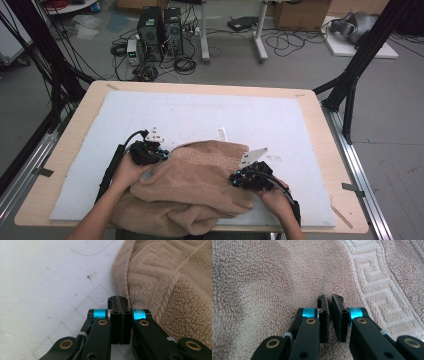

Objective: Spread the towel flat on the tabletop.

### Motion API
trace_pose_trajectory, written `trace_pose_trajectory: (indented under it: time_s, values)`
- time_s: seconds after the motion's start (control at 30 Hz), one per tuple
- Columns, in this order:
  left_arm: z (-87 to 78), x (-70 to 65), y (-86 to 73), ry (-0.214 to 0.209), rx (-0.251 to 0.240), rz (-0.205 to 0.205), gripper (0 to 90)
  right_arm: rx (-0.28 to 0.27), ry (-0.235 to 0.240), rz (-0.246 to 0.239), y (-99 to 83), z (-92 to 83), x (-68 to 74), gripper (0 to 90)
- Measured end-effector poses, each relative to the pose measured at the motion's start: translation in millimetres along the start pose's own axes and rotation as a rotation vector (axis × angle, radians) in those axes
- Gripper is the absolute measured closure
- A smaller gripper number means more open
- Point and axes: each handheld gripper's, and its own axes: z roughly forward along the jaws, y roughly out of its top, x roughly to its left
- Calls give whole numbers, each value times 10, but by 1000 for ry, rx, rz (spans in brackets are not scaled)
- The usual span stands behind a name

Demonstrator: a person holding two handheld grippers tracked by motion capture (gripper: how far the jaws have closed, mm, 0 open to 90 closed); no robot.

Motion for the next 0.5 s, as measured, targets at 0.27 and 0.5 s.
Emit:
trace_pose_trajectory:
  time_s: [0.27, 0.5]
  values:
    - [-81, 87, 58, -19, -73, -67, 895, 0, 1, 0, 0, -1, -5, 836]
    - [17, 18, 63, -91, -39, -52, 752, -9, 2, 6, -13, -1, -8, 827]
